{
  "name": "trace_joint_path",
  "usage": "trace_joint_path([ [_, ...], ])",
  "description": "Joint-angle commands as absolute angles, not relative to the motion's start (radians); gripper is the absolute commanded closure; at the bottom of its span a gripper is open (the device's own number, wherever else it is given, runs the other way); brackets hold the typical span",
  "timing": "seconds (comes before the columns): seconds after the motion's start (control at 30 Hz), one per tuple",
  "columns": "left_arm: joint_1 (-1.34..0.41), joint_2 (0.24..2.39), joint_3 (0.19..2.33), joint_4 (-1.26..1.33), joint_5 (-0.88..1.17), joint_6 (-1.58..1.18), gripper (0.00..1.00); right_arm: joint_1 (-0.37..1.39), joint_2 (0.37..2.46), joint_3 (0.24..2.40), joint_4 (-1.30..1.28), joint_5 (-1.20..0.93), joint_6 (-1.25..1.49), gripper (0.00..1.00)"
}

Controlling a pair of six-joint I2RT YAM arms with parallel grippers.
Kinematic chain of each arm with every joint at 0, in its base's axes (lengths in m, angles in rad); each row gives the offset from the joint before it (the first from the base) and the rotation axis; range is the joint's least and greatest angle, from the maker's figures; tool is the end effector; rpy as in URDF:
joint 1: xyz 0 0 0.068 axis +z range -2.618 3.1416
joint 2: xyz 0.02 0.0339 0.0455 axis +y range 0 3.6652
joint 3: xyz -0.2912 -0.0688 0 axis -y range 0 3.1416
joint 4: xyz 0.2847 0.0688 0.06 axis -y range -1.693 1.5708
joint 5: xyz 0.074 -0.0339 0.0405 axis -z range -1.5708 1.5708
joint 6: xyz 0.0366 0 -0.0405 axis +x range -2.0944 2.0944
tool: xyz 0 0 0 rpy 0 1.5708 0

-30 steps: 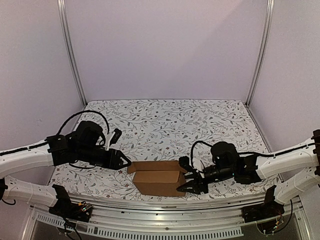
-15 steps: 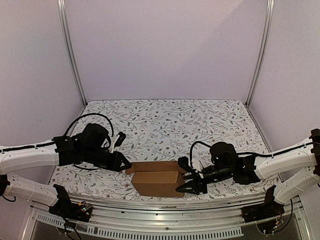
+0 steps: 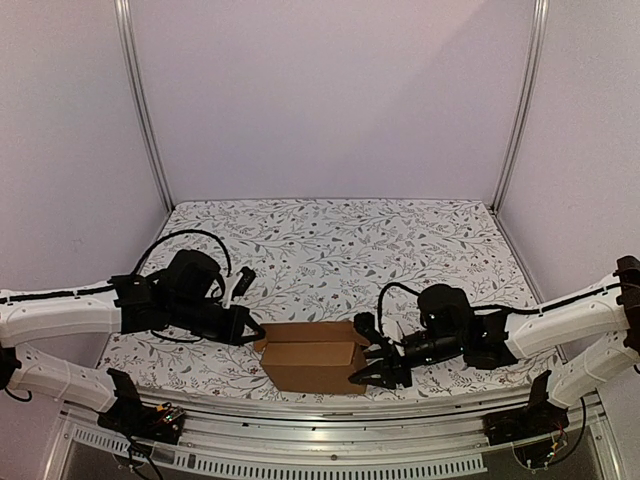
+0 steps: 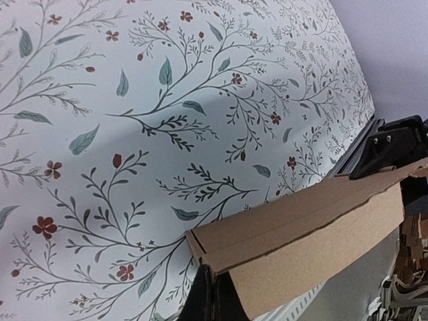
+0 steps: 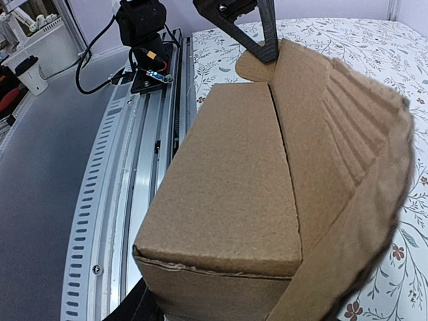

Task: Fold the paper box

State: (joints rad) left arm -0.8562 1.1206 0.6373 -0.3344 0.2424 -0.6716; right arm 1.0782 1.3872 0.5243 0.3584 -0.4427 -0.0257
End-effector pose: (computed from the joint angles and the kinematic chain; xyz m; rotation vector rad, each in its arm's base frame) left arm 0.1560 -0.1932 0.2166 0.3644 2.5777 -0.9400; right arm 0.1239 0.2641 0.1708 -1.3982 1.7150 1.0770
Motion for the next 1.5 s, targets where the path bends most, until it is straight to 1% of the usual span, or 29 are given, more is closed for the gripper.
trace_joint_path([
  [0.0,-0.874,1.132,0.629,-0.339,0.249,-0.672,1.00,1.075,1.388,0.532,0.378,-0.432,-0.014,0.77],
  [0.17,-0.874,1.113,0.661,-0.365,0.234,-0.706,1.00,1.082,1.384,0.520,0.387,-0.398,-0.022,0.79],
  [0.53,-0.888,1.144,0.651,-0.296,0.268,-0.872,1.00,1.136,1.416,0.496,0.452,-0.285,-0.067,0.82],
  [0.9,-1.044,1.151,0.631,-0.289,0.132,-0.879,1.00,1.140,1.430,0.441,0.572,-0.219,-0.006,0.81],
  [1.47,-1.167,1.076,0.534,-0.258,0.017,-0.950,1.00,1.139,1.434,0.396,0.665,-0.149,0.095,0.80],
])
